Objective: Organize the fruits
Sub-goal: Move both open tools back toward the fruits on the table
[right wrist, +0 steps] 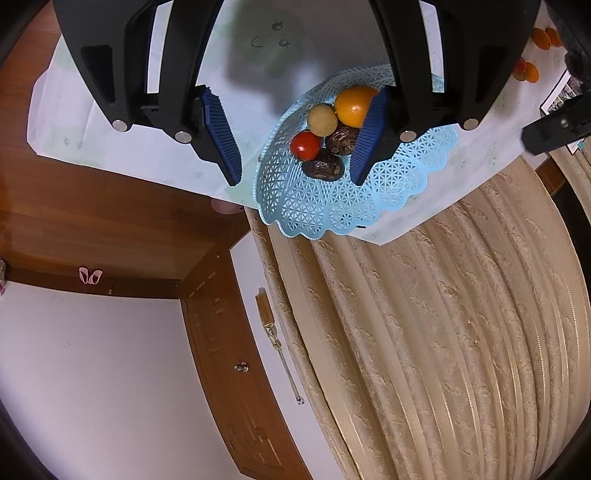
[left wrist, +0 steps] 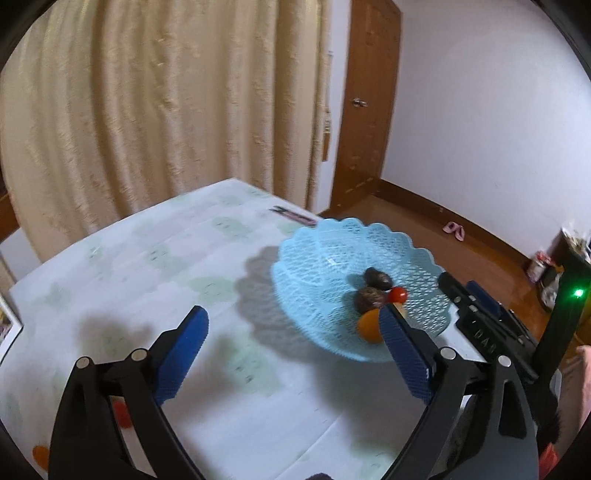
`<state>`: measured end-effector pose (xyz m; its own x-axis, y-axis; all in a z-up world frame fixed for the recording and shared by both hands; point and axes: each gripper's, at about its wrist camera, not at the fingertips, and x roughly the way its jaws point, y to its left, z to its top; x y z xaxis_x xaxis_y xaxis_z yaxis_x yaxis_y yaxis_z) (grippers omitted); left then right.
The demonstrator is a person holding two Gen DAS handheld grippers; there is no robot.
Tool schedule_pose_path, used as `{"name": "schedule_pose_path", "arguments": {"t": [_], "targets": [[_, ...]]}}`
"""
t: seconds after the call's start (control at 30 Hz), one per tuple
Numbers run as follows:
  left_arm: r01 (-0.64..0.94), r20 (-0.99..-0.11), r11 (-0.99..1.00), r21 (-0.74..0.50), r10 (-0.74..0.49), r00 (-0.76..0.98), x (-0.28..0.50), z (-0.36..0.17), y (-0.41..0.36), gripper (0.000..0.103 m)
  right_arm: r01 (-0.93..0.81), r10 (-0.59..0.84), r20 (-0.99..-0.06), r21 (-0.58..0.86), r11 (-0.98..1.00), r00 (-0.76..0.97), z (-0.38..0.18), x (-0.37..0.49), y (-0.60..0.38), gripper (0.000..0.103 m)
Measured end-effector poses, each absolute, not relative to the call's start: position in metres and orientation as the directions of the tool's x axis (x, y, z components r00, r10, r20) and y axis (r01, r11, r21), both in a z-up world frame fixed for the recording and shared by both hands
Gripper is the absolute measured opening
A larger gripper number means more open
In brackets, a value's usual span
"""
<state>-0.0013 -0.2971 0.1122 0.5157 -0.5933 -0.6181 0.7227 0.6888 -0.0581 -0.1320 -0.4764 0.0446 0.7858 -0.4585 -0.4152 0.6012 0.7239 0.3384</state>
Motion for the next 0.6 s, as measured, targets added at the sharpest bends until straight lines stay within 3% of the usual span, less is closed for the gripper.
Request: {"name": "schedule_pose_path", "arguments": {"t": [0.27,0.6], "targets": [[0.585,-0.65,0.81,-0.04,-0.465,0.601,0.02,0.108,-0.232,0.093,0.617,-0.485,-0.413,0.295,0.73,0.771,0.048,-0.133,-0.468,0.063],[0.429,-0.717,0.898,-0.095,-0.361,0.596,0.061,0.092,-0.154,0.092,0.516,-0.378,-0.43,0.268,0.814,0.82,0.058,-0.122,-0.424,0.064]]}}
